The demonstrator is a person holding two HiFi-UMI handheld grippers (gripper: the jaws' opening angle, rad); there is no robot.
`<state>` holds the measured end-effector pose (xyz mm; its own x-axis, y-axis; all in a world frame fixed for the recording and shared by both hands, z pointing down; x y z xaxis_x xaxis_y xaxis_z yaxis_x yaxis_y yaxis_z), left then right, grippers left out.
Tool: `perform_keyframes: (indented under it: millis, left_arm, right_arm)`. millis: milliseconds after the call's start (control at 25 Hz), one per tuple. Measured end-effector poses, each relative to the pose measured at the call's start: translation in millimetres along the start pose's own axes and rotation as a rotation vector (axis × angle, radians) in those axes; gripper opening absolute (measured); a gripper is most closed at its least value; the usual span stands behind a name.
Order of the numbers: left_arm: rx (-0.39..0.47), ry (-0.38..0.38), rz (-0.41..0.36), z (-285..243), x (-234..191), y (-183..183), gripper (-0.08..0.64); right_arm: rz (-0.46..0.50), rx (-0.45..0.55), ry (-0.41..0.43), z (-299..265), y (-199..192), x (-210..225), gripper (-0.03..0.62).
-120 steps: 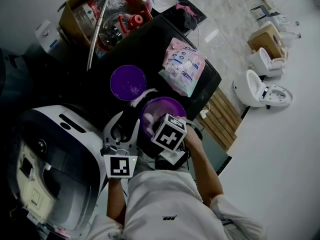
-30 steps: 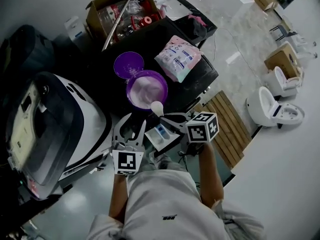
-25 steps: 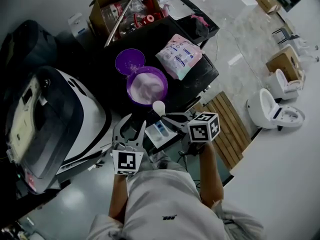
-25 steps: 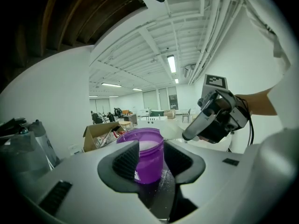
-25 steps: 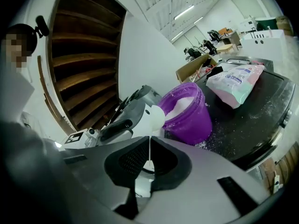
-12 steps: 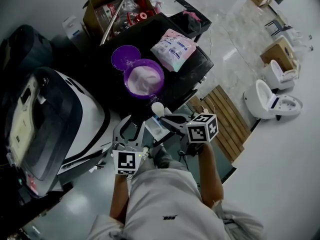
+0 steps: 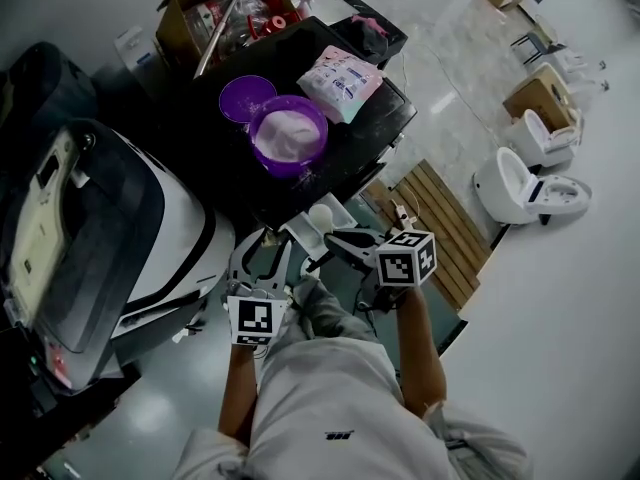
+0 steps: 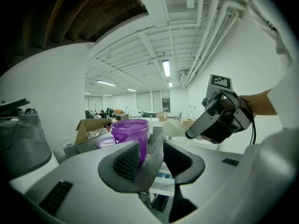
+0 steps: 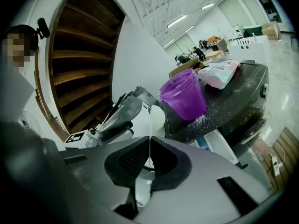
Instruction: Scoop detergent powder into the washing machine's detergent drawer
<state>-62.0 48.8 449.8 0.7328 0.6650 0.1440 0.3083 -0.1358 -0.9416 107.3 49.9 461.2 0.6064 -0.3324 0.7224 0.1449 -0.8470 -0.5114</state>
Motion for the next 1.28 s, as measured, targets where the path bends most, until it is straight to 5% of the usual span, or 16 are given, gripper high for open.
perform_keyframes:
  millis: [560, 1280]
  left_arm:
    - [-0.026, -0.026, 0.056, 14.2, 26.9, -42.5, 0.163]
    - [-0.142, 0.036, 0.166, -18.8, 54.2, -88.4, 0.158]
  right_arm:
    - [-0.035, 0.004, -0.048, 3.0, -49.4, 21.1, 0.008]
    - [-0.033, -0.109, -0.024, -8.9, -66.4, 78.6, 0.009]
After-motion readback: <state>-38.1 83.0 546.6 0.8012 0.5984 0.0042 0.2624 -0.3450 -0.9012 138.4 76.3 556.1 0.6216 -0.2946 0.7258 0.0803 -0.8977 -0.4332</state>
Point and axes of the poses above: the fingertips, and each gripper's own axes: z backward along the fingers, x to its right, y out of its top, the point moved 6 cm from there along z, backward along the fingers, and after that the axes turned 4 degrees about -z, right-handed, at the moved point
